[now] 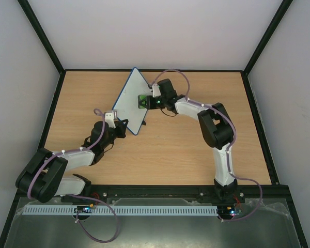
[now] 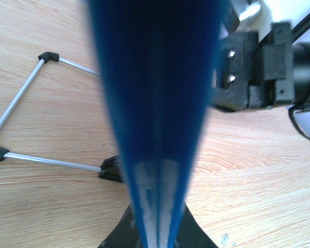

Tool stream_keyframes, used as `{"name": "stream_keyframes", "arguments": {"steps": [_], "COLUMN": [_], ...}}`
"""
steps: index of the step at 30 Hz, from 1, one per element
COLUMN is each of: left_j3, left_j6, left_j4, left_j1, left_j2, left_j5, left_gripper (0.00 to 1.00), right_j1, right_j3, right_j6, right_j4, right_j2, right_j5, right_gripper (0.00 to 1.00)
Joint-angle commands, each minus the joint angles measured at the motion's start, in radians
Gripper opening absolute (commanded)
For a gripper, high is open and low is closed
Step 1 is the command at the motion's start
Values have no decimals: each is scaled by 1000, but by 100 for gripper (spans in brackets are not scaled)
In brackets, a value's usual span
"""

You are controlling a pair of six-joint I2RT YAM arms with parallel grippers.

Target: Erase the whiteboard

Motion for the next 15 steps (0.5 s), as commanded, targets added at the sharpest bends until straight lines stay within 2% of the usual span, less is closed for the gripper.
{"name": "stream_keyframes", "arguments": {"steps": [1, 6, 10, 15], "left_j3": [-4, -3, -1, 1], "left_j6": [-11, -11, -8, -7], "left_j4": [-98, -96, -102, -99], "left_j1": [-36, -36, -36, -36], "left_j2": [22, 23, 23, 29], "left_j5": [197, 199, 200, 202], "left_gripper": [3, 3, 3, 3], "right_j1": [18, 6, 4, 1], "right_j3": [-72, -10, 251, 449], "right_j6": [-30, 8, -10, 37], "right_j4": [-72, -111, -277, -329], "right_j2": [103, 102, 133, 191], "right_j5": [34, -7, -22, -61], "right_gripper": [2, 2, 2, 2]}}
